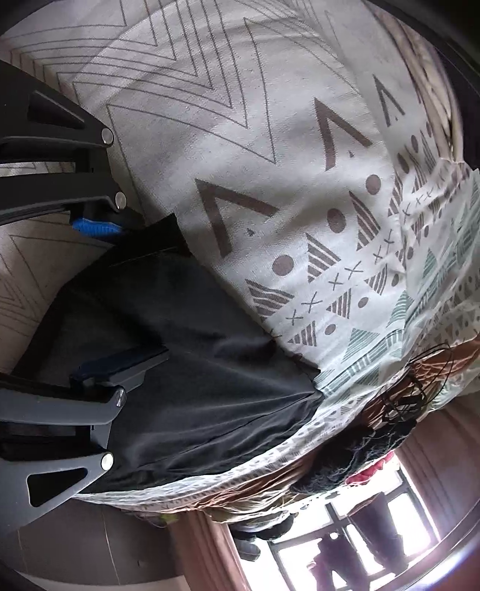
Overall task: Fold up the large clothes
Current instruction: 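Grasp the folded shirt edge with the left gripper and lift it, then fold the held edge over the shirt with the left gripper and release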
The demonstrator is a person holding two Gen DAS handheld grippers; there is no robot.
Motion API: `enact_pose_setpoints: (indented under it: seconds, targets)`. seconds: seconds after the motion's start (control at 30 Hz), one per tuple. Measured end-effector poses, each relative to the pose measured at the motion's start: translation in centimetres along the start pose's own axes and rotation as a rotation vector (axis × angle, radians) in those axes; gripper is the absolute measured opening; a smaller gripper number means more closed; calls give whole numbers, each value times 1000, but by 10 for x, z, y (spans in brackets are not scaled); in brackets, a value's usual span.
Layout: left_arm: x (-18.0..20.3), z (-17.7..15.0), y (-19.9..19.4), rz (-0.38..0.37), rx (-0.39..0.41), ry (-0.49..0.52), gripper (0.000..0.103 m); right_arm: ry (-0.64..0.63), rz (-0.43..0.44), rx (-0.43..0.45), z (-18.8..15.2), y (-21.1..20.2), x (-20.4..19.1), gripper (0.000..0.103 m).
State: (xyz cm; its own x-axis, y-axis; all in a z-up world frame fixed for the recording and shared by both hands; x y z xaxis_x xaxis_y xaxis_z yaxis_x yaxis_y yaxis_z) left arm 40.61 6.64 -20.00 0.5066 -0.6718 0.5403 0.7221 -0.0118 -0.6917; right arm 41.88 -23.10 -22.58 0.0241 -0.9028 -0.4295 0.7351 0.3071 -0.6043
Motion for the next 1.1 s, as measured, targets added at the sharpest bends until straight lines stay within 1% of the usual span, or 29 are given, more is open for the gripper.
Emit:
enact_pose_setpoints:
  seconds: [0.03,0.07,0.17,0.27,0.37,0.43,0.53,0.63,0.77,0.87,0.97,1.1]
  targets:
    - [0,1,0,0,5,3,34,-2,3,2,0,0,-2,37]
    - [0,1,0,-3,5,3,30,-2,10,4,0,0,-4,37]
    - [5,2,-4,-4,24,25,21,-42,29,12,0,1,-16,37]
    - [15,6,-15,-24,64,64,17,-74,9,12,-1,7,-18,37]
    - [25,10,-23,-48,92,93,15,-68,-16,-23,-8,23,-17,37]
    - [35,14,-32,-71,112,120,14,-80,-31,-28,-11,30,-17,37]
    - [52,21,-43,-111,121,141,13,-75,-39,-44,-14,36,-16,37]
    - [72,26,-56,-154,121,152,12,-67,-37,-48,-17,39,-13,37]
    - [114,28,-79,-220,126,208,12,-75,-41,-50,-18,42,-12,37]
    - [142,25,-93,-252,134,246,11,-68,-22,-58,-17,41,-10,37]
    - [165,23,-104,-277,133,272,11,-8,25,-68,-13,34,-3,37]
    - [195,19,-118,-299,140,331,11,27,70,-40,-5,18,6,37]
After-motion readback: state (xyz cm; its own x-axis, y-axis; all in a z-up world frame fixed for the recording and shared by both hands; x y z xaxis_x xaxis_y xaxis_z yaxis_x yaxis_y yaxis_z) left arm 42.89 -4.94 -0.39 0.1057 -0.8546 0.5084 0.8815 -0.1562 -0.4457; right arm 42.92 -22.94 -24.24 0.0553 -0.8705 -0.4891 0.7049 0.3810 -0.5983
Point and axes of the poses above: each gripper's, at about its wrist camera, not at the fingertips, and y roughly the way its jaws point, x to its right, z to its top, the point moved 6 cm from there along y, roughly the way its jaws point, and after that the axes turned 15 degrees about x, right-handed, at the moved point
